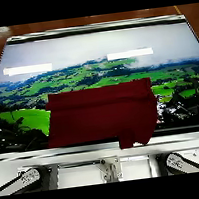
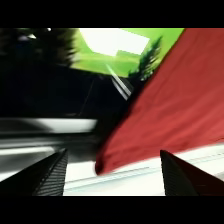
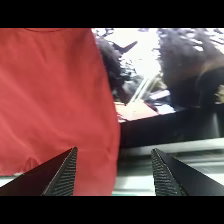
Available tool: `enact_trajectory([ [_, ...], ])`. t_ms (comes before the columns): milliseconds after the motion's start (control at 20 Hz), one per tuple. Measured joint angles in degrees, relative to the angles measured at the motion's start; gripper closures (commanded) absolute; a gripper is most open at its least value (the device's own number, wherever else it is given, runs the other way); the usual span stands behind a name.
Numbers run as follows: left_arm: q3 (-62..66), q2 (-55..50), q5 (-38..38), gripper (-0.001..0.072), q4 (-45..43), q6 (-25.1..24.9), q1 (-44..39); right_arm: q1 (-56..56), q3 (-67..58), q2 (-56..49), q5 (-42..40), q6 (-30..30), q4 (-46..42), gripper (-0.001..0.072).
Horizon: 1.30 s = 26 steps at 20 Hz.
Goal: Fold the shirts.
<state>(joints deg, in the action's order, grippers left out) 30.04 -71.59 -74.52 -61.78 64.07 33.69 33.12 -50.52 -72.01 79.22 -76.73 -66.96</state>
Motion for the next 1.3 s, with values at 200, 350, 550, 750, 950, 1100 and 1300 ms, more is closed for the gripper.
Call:
enact_trajectory([
  [200, -1.2, -2.1, 0.2, 0.0058, 1.5, -0.3, -3.1, -0.1, 0.7, 0.1, -1.3, 0.3, 1.1, 0.012],
  [350, -1.8, -3.4, 2.0, 0.0412, 2.2, -1.4, -5.1, -0.2, 0.9, 0.1, -1.6, 0.2, 1.2, 0.0121],
  [550, -1.8, -3.8, 5.7, 0.0659, 6.9, -3.5, -6.2, -0.2, 1.0, 0.1, -1.6, 0.0, 1.1, 0.0121],
  [750, -1.8, -3.8, 4.0, 0.066, 11.5, -4.9, -6.6, -0.2, 3.6, 0.2, 0.9, 0.9, -1.2, 0.0122],
  [950, -1.8, -3.5, 2.8, 0.066, 13.9, -5.6, -6.7, -0.2, 11.2, 3.4, 1.1, 3.9, -1.4, 0.019],
  [1100, -1.8, -3.4, 2.4, 0.066, 14.5, -5.8, -6.7, -0.2, 17.5, 6.9, -2.1, 5.3, 0.0, 0.021],
  [1300, -1.8, -3.4, 2.1, 0.066, 15.1, -5.9, -6.7, -0.2, 23.6, 9.1, -5.0, 7.1, 2.4, 0.0209],
])
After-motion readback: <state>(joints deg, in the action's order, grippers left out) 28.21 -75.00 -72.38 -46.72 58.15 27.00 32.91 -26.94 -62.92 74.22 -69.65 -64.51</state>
